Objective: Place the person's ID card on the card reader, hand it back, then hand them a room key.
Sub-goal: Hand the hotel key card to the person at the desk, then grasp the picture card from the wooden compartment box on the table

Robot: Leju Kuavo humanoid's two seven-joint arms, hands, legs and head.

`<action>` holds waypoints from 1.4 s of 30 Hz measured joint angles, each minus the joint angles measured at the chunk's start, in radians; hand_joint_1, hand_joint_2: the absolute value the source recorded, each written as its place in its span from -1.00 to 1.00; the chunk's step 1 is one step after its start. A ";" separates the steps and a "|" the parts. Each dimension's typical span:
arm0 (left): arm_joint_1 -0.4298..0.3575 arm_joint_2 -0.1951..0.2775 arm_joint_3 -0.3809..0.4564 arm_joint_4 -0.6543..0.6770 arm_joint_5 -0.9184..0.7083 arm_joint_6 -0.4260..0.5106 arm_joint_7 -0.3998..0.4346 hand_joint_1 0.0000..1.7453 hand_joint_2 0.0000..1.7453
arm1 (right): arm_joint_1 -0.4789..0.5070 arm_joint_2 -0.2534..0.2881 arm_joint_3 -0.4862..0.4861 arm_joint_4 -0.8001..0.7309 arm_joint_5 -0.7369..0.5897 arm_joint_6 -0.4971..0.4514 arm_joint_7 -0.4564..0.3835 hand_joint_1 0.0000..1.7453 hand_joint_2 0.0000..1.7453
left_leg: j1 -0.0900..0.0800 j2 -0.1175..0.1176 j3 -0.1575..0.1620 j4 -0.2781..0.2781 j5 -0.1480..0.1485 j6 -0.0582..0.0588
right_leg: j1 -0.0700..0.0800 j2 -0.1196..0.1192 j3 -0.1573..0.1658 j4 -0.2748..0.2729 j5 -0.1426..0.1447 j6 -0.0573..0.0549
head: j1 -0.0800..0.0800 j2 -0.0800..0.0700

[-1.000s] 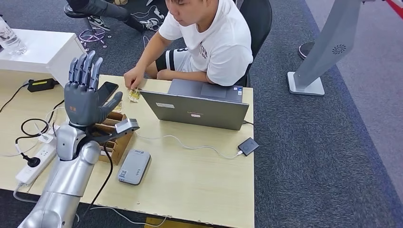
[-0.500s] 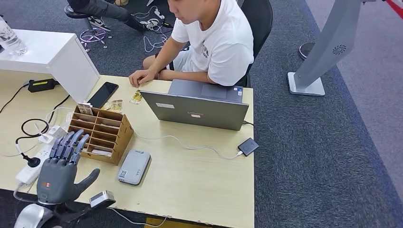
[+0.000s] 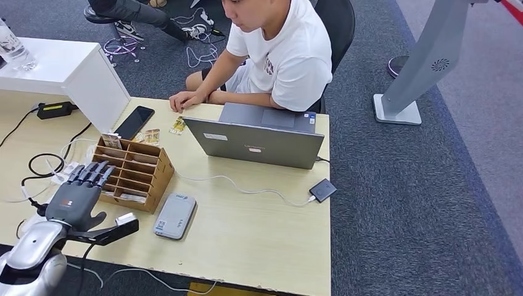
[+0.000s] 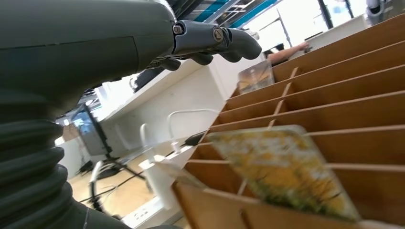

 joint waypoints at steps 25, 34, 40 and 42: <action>-0.103 -0.002 -0.166 0.051 0.012 0.046 0.010 -1.00 1.00 | -0.002 0.000 0.000 0.000 0.005 0.011 -0.010 -1.00 1.00 | 0.000 0.001 0.000 0.000 0.000 0.000 | 0.000 0.001 -0.001 0.000 0.000 0.000 | 0.000 0.000; 0.027 0.060 -0.189 -0.090 0.010 0.021 0.005 -1.00 1.00 | 0.000 0.000 0.000 0.000 -0.008 0.005 0.009 -1.00 1.00 | 0.000 0.001 -0.001 0.000 0.000 0.000 | 0.000 0.001 -0.001 0.000 0.000 0.000 | 0.000 0.000; 0.061 0.075 -0.189 -0.127 0.013 0.014 0.025 -1.00 1.00 | 0.001 0.000 -0.001 0.000 -0.009 0.000 0.008 -1.00 1.00 | 0.000 0.001 -0.001 0.000 0.000 0.000 | 0.000 0.001 -0.001 0.000 0.000 0.000 | 0.000 0.000; 0.063 0.076 -0.189 -0.127 0.013 0.010 0.029 -1.00 1.00 | 0.002 0.000 -0.001 0.000 -0.009 0.002 0.006 -1.00 1.00 | 0.000 0.001 -0.001 0.000 0.000 0.000 | 0.000 0.001 -0.001 0.000 0.000 0.000 | 0.000 0.000</action>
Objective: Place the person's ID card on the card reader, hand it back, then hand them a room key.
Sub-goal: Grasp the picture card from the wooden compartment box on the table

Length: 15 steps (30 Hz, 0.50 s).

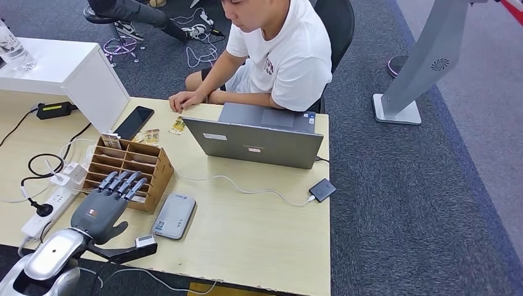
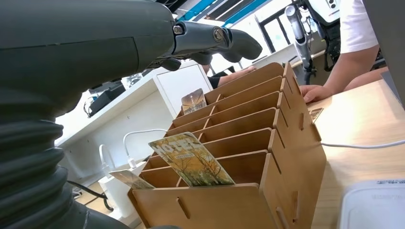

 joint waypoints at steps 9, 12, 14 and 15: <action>0.002 -0.002 0.000 0.000 0.002 0.005 0.015 -1.00 1.00 | 0.000 0.000 -0.001 0.000 -0.001 0.006 0.000 -1.00 1.00 | 0.000 0.000 0.000 0.000 0.000 0.000 | 0.000 0.000 0.000 0.000 0.000 0.000 | 0.000 0.000; -0.004 -0.012 0.002 0.004 0.001 0.017 0.033 -1.00 1.00 | 0.000 0.000 -0.001 0.000 -0.001 0.006 0.002 -1.00 1.00 | 0.000 0.000 0.000 0.000 0.000 0.000 | 0.000 0.000 0.000 0.000 0.000 0.000 | 0.000 0.000; -0.014 -0.020 0.006 0.013 0.002 0.023 0.041 -1.00 1.00 | 0.000 0.000 -0.001 0.000 0.000 0.007 0.003 -1.00 1.00 | 0.000 0.000 0.000 0.000 0.000 0.000 | 0.000 0.000 0.000 0.000 0.000 0.000 | 0.000 0.000; -0.020 -0.023 0.010 0.019 0.003 0.025 0.043 -1.00 1.00 | 0.000 0.000 -0.001 0.000 0.001 0.007 0.003 -1.00 1.00 | 0.000 0.000 0.000 0.000 0.000 0.000 | 0.000 0.000 0.000 0.000 0.000 0.000 | 0.000 0.000</action>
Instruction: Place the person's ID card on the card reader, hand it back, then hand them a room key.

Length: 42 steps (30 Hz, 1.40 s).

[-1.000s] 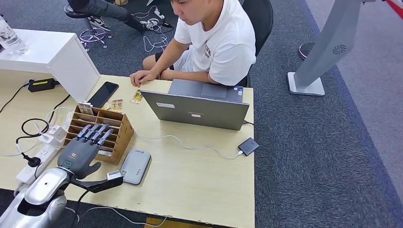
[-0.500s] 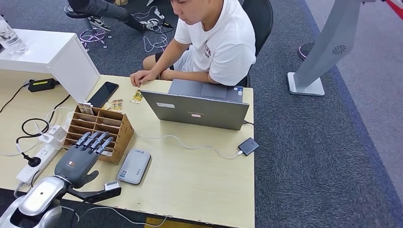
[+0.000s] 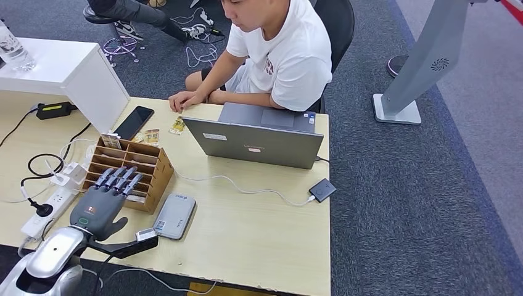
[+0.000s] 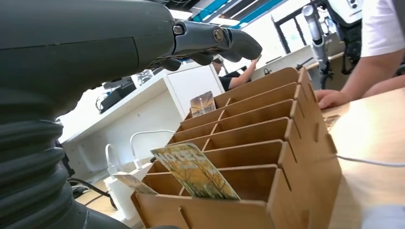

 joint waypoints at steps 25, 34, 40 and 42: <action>-0.024 -0.038 0.034 0.057 0.019 -0.010 0.005 1.00 1.00 | 0.000 0.000 0.000 0.001 0.001 0.005 0.000 -1.00 1.00 | 0.000 0.000 0.000 0.000 0.000 0.000 | 0.000 0.000 0.000 0.000 0.000 0.000 | 0.000 0.000; -0.029 -0.038 0.036 0.058 0.036 -0.017 -0.001 1.00 1.00 | 0.000 0.000 0.000 0.001 0.000 0.004 0.004 -1.00 1.00 | 0.000 0.000 0.000 0.000 0.000 0.000 | 0.000 0.000 0.000 0.000 0.000 0.000 | 0.000 0.000; -0.033 -0.038 0.038 0.059 0.041 -0.018 -0.002 1.00 1.00 | 0.000 0.000 0.000 0.002 0.000 0.004 0.005 -1.00 1.00 | 0.000 0.000 0.000 0.000 0.000 0.000 | 0.000 0.000 0.000 0.000 0.000 0.000 | 0.000 0.000; -0.034 -0.038 0.039 0.060 0.041 -0.019 -0.002 1.00 1.00 | 0.000 0.000 0.000 0.002 0.000 0.004 0.005 -1.00 1.00 | 0.000 0.000 0.000 0.000 0.000 0.000 | 0.000 0.000 0.000 0.000 0.000 0.000 | 0.000 0.000</action>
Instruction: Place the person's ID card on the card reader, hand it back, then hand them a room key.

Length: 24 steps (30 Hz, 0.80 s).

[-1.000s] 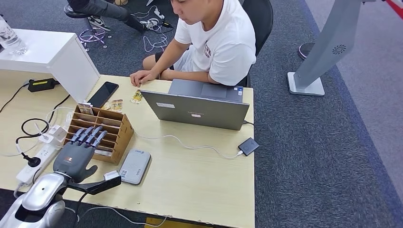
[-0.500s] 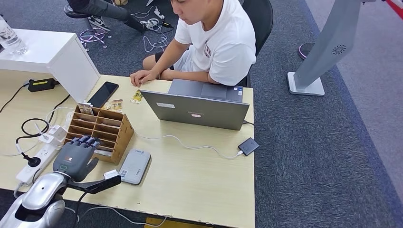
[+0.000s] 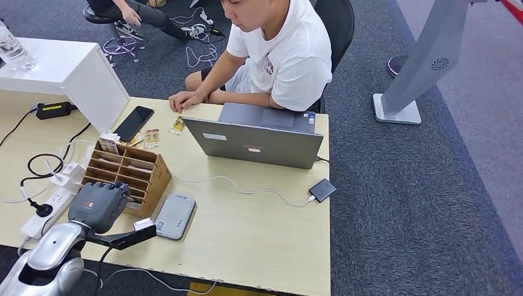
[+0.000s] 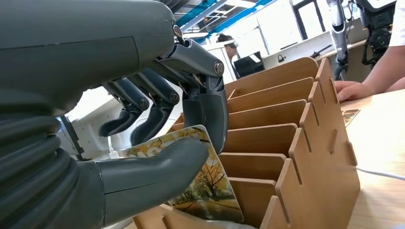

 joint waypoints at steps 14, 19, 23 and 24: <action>-0.006 -0.005 0.001 -0.019 0.031 0.040 -0.029 1.00 1.00 | 0.000 0.000 -0.001 0.001 -0.015 0.002 0.002 -1.00 1.00 | 0.000 0.000 0.000 0.000 0.000 0.000 | 0.000 0.000 0.000 0.000 0.000 0.000 | 0.000 0.000; 0.014 -0.005 0.001 -0.119 0.054 0.084 -0.057 1.00 1.00 | 0.001 0.000 -0.008 0.001 -0.016 0.002 -0.008 -1.00 1.00 | 0.000 0.000 0.000 0.000 0.000 0.000 | 0.000 0.000 0.000 0.000 0.000 0.000 | 0.000 0.000; 0.034 -0.002 0.002 -0.205 0.070 0.107 -0.074 1.00 1.00 | 0.004 0.000 -0.014 0.002 -0.016 0.002 -0.011 -1.00 1.00 | 0.000 0.000 0.000 0.000 0.000 0.000 | 0.000 0.000 0.000 0.000 0.000 0.000 | 0.000 0.000; 0.038 0.000 0.003 -0.221 0.073 0.110 -0.077 1.00 1.00 | 0.004 0.000 -0.014 0.002 -0.017 0.002 -0.011 -1.00 1.00 | 0.000 0.000 0.000 0.000 0.000 0.000 | 0.000 0.000 0.000 0.000 0.000 0.000 | 0.000 0.000</action>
